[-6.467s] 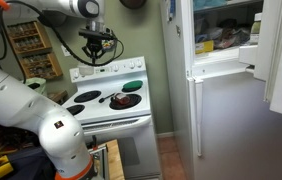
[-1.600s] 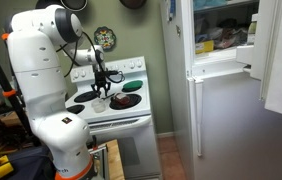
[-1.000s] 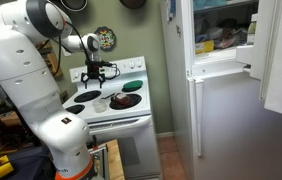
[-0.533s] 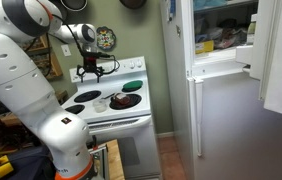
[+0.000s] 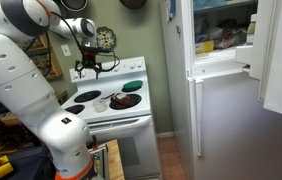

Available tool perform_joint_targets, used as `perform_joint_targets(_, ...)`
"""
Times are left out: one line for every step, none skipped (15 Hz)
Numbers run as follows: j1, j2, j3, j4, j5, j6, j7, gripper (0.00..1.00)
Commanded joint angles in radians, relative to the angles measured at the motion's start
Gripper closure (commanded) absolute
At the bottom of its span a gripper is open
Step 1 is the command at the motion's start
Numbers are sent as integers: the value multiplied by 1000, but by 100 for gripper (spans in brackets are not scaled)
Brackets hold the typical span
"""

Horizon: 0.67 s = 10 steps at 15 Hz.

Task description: Open the top door of the refrigerator, pick up the clear lunch box and put it on the hob of the stove

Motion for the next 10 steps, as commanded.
perform_joint_targets(13, -22, -3, 21, -40, -21, 31, 0)
perform_joint_targets(14, -32, -1, 22, -54, -8, 37, 0)
perform_joint_targets(16, -36, 0, 28, -67, -9, 48, 0)
perform_joint_targets(18, -38, 0, 36, -77, -16, 53, 0)
perform_joint_targets(21, -39, 0, 44, -88, -23, 59, 0)
perform_joint_targets(24, -42, 1, 48, -97, -24, 64, 0)
perform_joint_targets(27, -41, 1, 55, -106, -30, 66, 0)
perform_joint_targets(27, -25, -11, 52, -83, -12, 45, 0)
perform_joint_targets(30, -27, -11, 56, -90, -12, 47, 0)
perform_joint_targets(32, -29, -11, 58, -94, -12, 49, 0)
